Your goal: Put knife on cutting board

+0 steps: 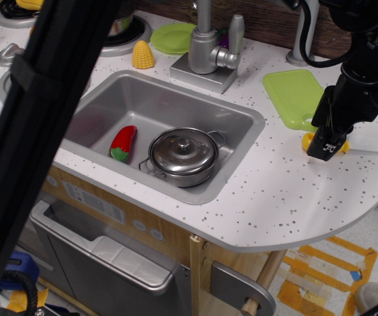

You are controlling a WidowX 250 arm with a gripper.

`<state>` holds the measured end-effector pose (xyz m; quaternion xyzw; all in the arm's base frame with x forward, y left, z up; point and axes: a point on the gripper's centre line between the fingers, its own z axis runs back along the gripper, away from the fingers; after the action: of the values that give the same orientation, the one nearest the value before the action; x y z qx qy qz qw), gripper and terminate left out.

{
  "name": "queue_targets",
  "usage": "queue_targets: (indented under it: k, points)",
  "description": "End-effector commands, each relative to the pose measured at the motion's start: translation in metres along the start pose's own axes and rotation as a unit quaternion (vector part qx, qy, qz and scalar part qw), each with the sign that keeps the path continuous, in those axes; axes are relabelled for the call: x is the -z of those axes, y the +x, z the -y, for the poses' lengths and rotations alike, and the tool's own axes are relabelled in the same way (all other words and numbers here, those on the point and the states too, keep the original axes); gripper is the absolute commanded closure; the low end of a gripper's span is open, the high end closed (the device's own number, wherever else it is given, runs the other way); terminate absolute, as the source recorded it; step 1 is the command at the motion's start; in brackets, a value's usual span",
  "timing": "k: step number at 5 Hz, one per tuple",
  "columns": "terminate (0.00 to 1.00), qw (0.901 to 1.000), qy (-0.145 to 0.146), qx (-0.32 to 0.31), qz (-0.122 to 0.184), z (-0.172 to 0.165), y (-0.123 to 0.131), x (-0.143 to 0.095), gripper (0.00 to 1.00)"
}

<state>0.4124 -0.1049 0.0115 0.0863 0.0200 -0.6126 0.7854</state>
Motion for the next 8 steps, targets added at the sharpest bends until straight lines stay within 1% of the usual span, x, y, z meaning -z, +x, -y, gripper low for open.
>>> queue_targets:
  k: [1, 2, 3, 4, 5, 6, 7, 8]
  points:
    - [0.0, 0.9995, 0.019, -0.013, 0.022, -0.008, -0.004, -0.008, 0.0]
    - [0.0, 0.9992, 0.014, -0.016, 0.034, -0.009, -0.005, -0.003, 0.0]
    - [0.0, 0.9988, 0.011, -0.019, 0.045, -0.009, -0.006, 0.0, 1.0]
    - [0.0, 0.9987, 0.008, -0.024, 0.044, -0.009, -0.005, -0.004, 1.0]
    - [0.0, 0.9989, 0.02, -0.037, 0.02, -0.01, -0.011, -0.028, 1.0]
    - [0.0, 0.9982, 0.04, -0.043, -0.013, -0.019, -0.019, -0.058, 1.0]
    - [0.0, 0.9963, 0.073, -0.034, -0.03, -0.034, -0.027, -0.066, 1.0]
    - [0.0, 0.9939, 0.105, -0.024, -0.027, -0.058, -0.036, -0.062, 1.0]
